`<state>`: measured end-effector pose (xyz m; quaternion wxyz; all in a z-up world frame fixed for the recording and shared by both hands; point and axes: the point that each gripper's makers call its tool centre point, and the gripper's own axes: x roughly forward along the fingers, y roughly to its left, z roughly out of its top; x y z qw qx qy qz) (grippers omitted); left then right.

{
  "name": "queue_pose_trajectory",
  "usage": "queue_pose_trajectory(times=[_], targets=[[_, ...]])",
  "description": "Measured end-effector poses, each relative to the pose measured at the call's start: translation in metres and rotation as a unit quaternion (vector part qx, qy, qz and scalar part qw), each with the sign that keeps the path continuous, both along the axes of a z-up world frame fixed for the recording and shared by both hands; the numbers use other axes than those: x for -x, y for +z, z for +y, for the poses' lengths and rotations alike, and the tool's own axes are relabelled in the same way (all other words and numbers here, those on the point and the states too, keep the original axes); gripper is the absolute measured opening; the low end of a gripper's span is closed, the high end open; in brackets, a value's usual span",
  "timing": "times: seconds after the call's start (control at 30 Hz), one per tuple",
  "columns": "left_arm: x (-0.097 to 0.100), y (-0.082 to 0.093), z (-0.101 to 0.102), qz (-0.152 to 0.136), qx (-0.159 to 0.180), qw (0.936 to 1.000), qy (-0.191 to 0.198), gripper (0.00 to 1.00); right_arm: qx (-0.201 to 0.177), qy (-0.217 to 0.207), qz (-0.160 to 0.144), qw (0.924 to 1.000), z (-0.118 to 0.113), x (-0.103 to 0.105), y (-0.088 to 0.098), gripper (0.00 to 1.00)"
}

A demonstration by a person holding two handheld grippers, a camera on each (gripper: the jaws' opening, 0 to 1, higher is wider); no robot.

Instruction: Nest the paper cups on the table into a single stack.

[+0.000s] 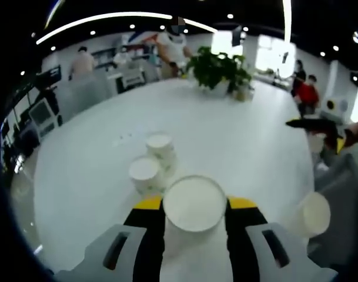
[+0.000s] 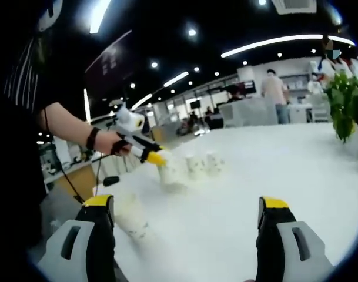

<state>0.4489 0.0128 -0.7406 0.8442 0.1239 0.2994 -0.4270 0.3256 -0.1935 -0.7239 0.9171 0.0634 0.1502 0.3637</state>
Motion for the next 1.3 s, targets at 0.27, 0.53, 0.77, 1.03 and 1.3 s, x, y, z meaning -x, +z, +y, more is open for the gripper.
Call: queue_pose_trajectory(times=[0.27,0.53,0.77,1.03,1.3], targets=[[0.017,0.016,-0.001,0.01,0.035,0.9992,-0.018,0.38,0.009,-0.015,-0.005,0.9998,-0.005,0.002,0.009,1.0],[0.031,0.036,-0.003,0.007,0.045,0.9983,-0.036,0.38,0.018,-0.03,-0.014,0.9993,-0.006,0.002,0.019,1.0],[0.051,0.061,-0.009,-0.014,0.056,0.9967,-0.057,0.38,0.023,-0.027,-0.021,0.9991,0.001,0.008,0.025,1.0],[0.056,0.086,-0.014,-0.027,0.075,0.995,-0.059,0.38,0.034,-0.026,-0.023,0.9988,0.001,0.015,0.028,1.0],[0.063,0.1,-0.011,-0.034,0.088,0.9939,-0.057,0.38,0.031,-0.034,-0.021,0.9987,0.003,0.016,0.027,1.0]])
